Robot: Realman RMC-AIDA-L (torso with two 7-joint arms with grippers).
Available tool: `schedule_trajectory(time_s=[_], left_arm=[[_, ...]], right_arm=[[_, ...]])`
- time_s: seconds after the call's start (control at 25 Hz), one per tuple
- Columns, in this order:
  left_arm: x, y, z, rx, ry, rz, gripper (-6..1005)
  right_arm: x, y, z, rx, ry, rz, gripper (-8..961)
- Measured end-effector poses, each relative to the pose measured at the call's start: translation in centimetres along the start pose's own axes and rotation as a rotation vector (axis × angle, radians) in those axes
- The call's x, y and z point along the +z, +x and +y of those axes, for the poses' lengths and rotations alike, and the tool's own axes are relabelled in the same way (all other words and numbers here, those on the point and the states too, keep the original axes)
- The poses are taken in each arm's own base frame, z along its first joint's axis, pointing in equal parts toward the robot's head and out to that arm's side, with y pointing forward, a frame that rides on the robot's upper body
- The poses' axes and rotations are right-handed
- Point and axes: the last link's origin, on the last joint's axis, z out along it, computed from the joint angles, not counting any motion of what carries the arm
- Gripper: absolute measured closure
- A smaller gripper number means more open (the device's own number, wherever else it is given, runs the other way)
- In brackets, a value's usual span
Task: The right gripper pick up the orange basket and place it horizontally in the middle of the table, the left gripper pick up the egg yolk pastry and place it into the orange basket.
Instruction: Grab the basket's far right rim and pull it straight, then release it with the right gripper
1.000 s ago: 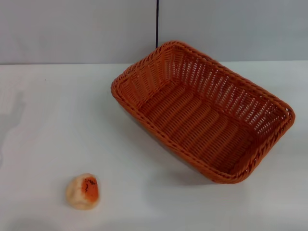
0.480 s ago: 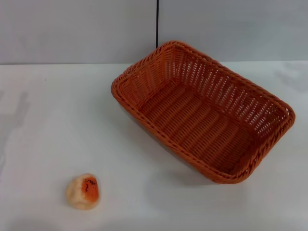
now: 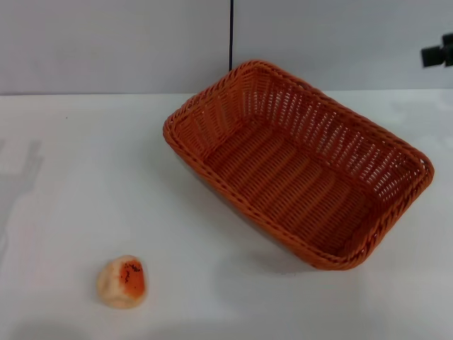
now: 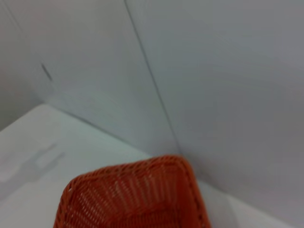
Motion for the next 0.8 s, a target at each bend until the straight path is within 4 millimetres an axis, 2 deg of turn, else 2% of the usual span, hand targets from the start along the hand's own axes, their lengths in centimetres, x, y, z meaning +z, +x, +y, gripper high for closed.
schedule_trajectory(time_s=[0.04,0.2,0.24,0.56,0.72,0.8], left_arm=[[0.0,0.0,0.0,-0.001,0.0,-0.002,230],[0.0,-0.1,0.0,-0.001,0.004,-0.008,230],[0.0,-0.1,-0.1,-0.001,0.004,-0.009,230],[0.4,-0.4,-0.1,-0.003,0.006,-0.022,230],[0.4,-0.4,-0.1,-0.003,0.005,-0.024,230],[0.4,-0.5,-0.1,-0.002,0.008,-0.025,230]], right_arm=[[0.9,0.1,-0.1,0.027,-0.005,0.055,355],[2.3,0.4,-0.4,0.052,0.008,0.14,240],[3.3,0.7,-0.5,0.052,0.023,0.19,211],[6.3,1.8,0.5,0.023,-0.005,0.288,215],[8.1,2.5,0.7,0.012,0.035,0.348,216],[8.3,2.6,0.7,0.009,0.043,0.356,216]])
